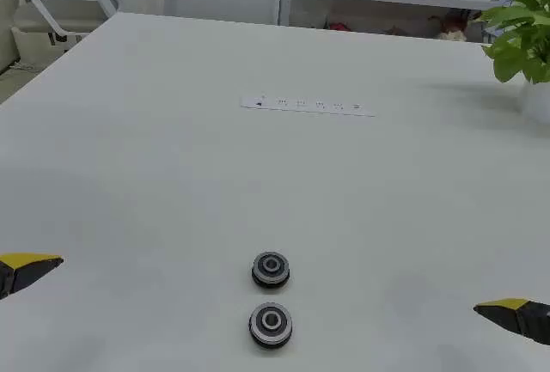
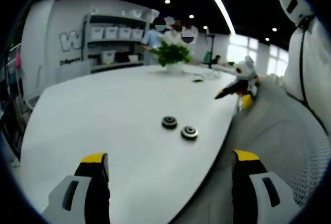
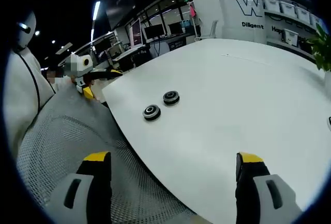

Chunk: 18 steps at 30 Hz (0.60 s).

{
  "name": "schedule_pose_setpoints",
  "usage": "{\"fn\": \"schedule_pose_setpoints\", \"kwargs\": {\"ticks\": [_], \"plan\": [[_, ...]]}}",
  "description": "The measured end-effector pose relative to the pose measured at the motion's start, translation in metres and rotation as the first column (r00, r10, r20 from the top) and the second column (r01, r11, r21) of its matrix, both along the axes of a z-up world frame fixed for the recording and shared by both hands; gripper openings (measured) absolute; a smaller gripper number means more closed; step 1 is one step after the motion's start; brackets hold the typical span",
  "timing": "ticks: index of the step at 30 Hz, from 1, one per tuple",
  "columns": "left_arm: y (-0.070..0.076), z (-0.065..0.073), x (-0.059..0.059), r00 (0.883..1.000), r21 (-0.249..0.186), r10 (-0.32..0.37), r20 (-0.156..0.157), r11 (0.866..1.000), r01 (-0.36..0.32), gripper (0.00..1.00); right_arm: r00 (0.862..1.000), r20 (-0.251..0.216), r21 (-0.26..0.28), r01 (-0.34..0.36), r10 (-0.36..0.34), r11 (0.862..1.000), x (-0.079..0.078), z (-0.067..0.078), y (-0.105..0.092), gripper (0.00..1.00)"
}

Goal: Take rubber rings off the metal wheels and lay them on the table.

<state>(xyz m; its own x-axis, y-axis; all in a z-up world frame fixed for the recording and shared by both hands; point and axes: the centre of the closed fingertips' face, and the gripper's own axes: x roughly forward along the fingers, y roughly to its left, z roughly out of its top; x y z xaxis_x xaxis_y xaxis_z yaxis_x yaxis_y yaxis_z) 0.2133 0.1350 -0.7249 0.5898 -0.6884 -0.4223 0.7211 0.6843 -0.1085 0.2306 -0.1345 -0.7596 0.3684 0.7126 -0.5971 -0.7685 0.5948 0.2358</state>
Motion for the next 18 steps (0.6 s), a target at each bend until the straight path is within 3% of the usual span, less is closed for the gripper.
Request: {"fn": "schedule_pose_setpoints", "kwargs": {"ticks": [18], "plan": [[0.001, 0.0005, -0.0009, 1.0, 0.002, 0.001, 0.002, 1.0, -0.001, 1.0, 1.0, 0.003, 0.001, 0.001, -0.001, 1.0, -0.0005, 0.0014, -0.0001, 0.96]]}}
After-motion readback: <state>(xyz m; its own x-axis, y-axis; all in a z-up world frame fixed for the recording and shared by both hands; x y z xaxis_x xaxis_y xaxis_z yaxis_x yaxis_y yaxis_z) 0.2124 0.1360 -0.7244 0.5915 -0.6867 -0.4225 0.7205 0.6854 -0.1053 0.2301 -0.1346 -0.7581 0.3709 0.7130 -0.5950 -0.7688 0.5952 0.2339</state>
